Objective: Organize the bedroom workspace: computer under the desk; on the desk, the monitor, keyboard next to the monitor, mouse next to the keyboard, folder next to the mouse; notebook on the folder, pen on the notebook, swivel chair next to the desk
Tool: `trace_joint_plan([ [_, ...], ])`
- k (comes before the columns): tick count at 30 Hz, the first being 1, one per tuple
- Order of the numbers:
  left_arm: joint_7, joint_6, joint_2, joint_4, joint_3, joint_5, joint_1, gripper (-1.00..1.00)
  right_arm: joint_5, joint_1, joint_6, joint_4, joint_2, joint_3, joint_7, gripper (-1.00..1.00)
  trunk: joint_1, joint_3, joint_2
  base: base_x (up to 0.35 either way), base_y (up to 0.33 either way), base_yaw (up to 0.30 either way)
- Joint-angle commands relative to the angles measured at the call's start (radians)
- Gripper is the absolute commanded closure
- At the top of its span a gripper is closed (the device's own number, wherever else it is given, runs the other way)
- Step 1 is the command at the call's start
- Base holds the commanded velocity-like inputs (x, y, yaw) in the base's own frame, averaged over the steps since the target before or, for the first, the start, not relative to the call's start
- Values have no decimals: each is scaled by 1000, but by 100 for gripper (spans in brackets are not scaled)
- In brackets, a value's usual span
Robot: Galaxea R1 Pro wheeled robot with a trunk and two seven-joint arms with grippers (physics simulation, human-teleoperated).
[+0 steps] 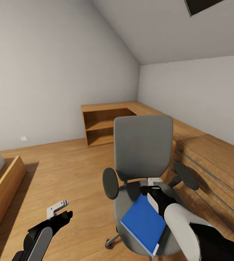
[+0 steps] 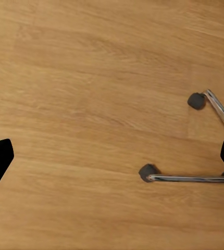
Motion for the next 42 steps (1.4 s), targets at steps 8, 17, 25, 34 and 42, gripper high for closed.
trace_joint_plan([
  [8, 10, 1, 1, -2, -2, 10, -1, -100, 10, 0, 7, -2, 1, -7, 0, -100, 31, -26, -57, 0, 0, 0],
  [17, 10, 1, 0, -2, -2, 10, -1, -100, 10, 0, 6, -2, 1, -7, 0, -100, 46, -39, -85, 0, 0, 0],
  [25, 12, 1, 0, -2, -2, 10, -1, -100, 12, 0, 6, -3, 1, -7, 0, -100, 61, -51, -113, 0, 0, 0],
  [34, 12, 1, 0, -1, -2, 11, -1, -100, 13, 0, 6, -3, 1, -6, 0, -100, 65, -54, -120, 0, 0, 0],
  [42, 12, 1, 0, -1, -2, 11, -1, -100, 14, 0, 6, -3, 1, -5, 0, -100, 65, -54, -120, 0, 0, 0],
])
